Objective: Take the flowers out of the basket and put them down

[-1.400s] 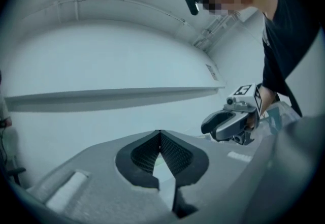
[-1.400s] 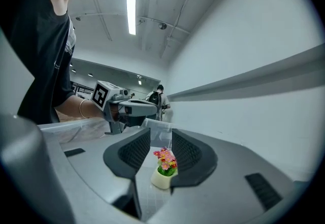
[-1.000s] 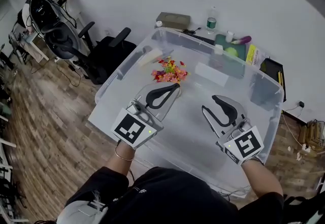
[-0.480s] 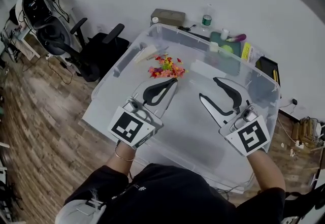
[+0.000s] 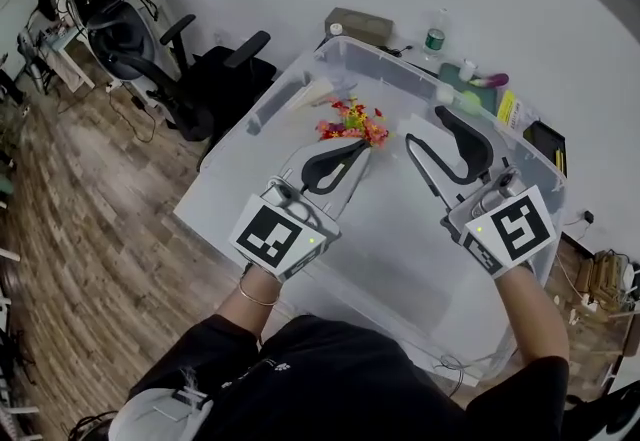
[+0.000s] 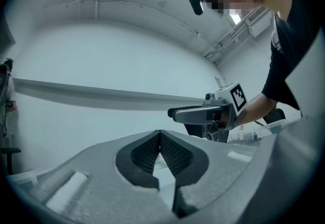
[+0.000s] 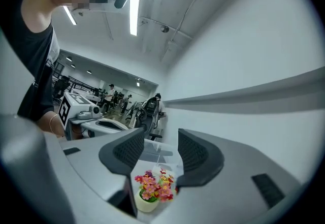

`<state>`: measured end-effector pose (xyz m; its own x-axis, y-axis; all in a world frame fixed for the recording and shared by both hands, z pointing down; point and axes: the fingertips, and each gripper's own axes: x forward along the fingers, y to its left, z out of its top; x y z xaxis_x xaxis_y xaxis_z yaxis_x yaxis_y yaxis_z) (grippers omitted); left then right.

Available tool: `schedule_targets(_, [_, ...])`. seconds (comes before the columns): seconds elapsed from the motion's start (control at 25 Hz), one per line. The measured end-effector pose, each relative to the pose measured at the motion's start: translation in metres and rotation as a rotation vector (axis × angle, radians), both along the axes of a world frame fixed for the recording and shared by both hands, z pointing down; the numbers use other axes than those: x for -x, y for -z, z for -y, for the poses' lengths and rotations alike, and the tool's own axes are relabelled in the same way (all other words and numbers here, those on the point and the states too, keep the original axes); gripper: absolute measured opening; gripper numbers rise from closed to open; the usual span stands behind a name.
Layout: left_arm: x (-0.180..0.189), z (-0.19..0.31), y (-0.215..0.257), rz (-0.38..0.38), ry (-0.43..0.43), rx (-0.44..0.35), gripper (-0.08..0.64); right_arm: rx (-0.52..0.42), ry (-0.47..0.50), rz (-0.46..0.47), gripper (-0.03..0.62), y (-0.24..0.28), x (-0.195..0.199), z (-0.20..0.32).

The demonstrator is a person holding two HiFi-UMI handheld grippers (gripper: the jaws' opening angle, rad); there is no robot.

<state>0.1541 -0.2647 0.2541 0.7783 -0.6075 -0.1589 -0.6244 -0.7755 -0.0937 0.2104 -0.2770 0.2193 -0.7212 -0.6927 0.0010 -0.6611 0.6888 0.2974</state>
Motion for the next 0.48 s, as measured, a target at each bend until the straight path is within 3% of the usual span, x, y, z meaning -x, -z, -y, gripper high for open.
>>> schedule_targets(0.48, [0.007, 0.008, -0.005, 0.024, 0.067, 0.02, 0.003, 0.19, 0.021, 0.064, 0.229, -0.057, 0.016, 0.05])
